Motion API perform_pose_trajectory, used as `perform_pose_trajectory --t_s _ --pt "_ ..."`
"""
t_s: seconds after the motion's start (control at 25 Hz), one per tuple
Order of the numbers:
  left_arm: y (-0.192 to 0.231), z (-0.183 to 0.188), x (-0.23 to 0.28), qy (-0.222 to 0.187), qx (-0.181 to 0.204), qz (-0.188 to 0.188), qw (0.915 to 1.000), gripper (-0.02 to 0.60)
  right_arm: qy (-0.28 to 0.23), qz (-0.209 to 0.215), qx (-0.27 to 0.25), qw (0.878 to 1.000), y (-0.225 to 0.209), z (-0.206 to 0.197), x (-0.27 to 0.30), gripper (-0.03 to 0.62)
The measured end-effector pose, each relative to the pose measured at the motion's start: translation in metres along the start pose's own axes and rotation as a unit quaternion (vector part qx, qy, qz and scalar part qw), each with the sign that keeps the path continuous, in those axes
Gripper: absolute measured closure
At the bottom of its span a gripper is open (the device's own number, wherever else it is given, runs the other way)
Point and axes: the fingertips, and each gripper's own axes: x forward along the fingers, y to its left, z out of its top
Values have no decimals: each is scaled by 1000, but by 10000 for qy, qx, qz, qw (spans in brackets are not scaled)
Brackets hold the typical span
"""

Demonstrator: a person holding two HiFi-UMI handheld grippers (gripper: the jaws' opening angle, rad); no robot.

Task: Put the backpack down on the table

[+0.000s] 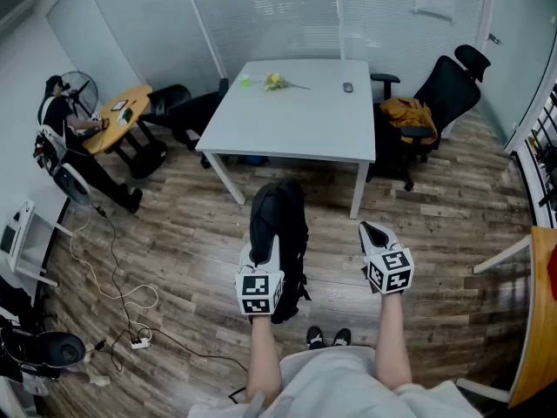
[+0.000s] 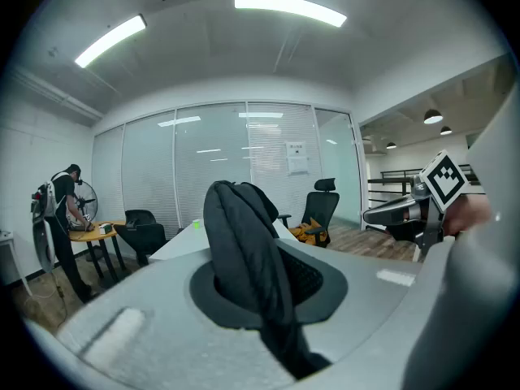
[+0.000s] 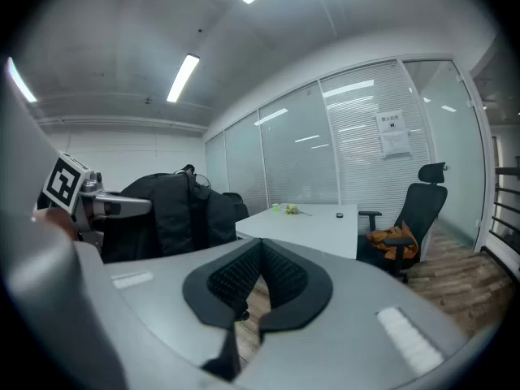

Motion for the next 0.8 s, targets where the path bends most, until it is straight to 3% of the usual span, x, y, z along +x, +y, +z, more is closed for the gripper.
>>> perform_pose_trajectory --t_s 0.24,0.8 --pt "11 10 -10 -238 -218 13 9995 541 -112 85 14 9999 4 6 4 595" --pt "44 -5 -48 -265 -306 141 9991 541 -19 282 -8 9996 38 -5 6 595"
